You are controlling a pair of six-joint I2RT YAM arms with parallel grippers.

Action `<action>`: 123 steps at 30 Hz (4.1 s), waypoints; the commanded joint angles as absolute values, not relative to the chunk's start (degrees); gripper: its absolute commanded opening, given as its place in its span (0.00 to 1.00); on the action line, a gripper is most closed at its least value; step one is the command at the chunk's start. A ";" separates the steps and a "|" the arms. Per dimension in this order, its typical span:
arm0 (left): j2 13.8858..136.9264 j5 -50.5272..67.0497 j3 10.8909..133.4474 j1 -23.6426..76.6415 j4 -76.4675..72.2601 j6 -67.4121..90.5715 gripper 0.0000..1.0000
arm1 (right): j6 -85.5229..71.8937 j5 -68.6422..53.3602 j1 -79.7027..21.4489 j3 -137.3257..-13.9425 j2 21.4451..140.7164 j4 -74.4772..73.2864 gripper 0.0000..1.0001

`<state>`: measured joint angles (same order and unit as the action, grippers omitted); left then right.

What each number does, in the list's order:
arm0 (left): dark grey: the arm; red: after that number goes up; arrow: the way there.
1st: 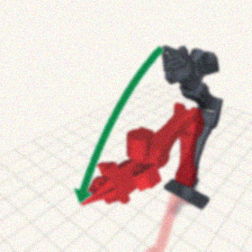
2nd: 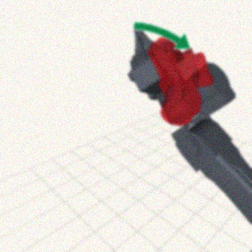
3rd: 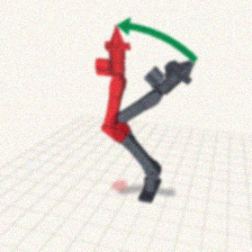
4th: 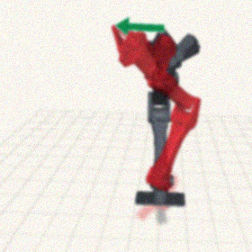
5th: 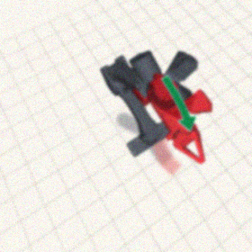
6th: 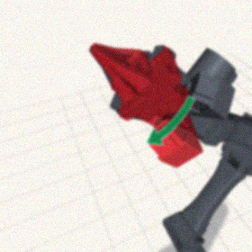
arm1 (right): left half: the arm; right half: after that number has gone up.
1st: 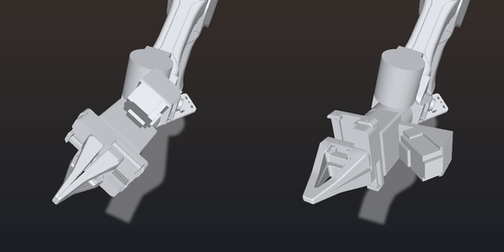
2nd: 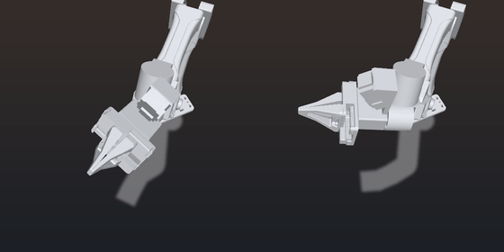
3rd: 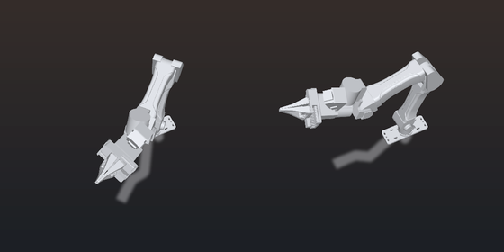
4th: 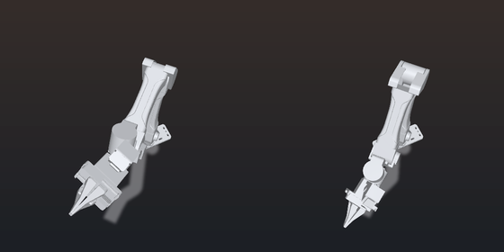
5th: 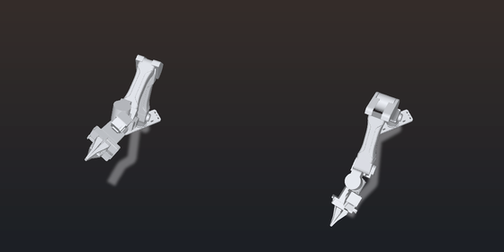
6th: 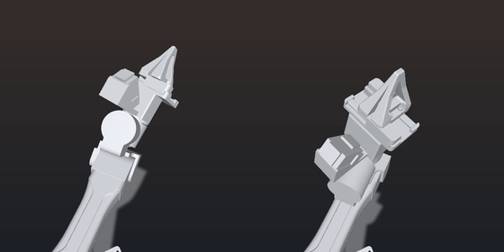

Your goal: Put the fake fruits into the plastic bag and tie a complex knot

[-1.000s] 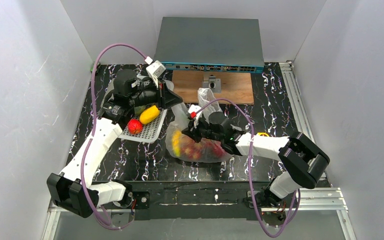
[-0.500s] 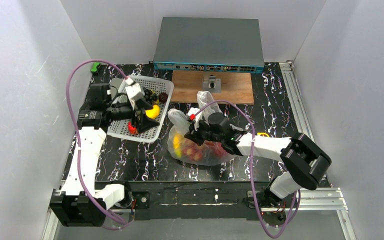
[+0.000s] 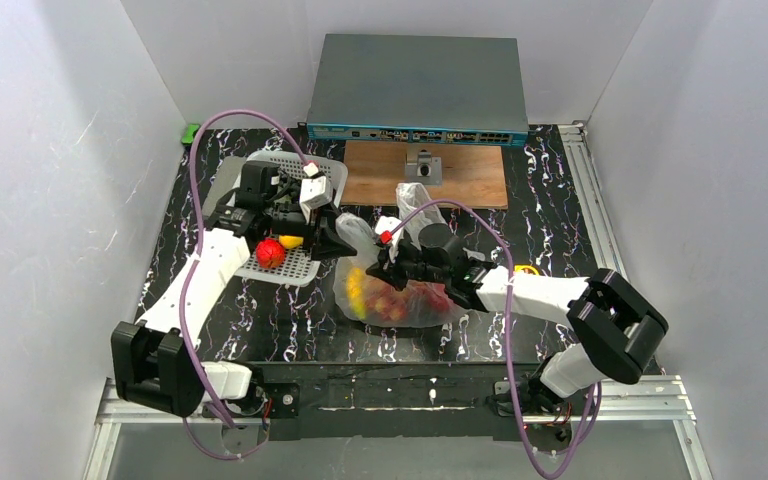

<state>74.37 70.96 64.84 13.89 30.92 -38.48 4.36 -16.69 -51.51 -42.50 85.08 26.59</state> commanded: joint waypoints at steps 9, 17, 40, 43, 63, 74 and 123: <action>73.72 74.33 60.84 16.09 7.32 -19.59 0.05 | 7.38 -18.69 -51.68 -44.54 82.45 30.14 0.23; 71.66 70.29 59.37 16.11 13.94 -23.46 0.00 | 7.11 -16.50 -51.68 -47.46 76.85 21.25 0.83; 76.13 65.67 62.39 16.11 15.09 -24.95 0.00 | 2.90 -26.97 -40.19 -69.24 56.80 -23.18 0.98; 76.07 66.53 62.95 16.14 17.03 -28.04 0.00 | 7.27 -35.12 -27.27 -71.38 58.97 -33.21 0.98; 76.10 64.47 68.33 21.19 27.32 -45.74 0.00 | 11.49 -52.76 -21.96 -66.52 75.88 -20.27 0.75; 76.02 56.89 72.22 28.73 30.36 -52.52 0.00 | 8.01 -52.73 -25.19 -66.33 78.30 -17.94 0.34; 84.73 43.11 74.74 39.13 27.46 -52.94 0.02 | 9.58 -51.58 -29.71 -64.95 78.93 -16.58 0.31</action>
<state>86.78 41.76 75.16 38.92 27.22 -52.73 7.73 -52.60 -29.39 -66.06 80.40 -17.37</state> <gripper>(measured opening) 0.010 0.384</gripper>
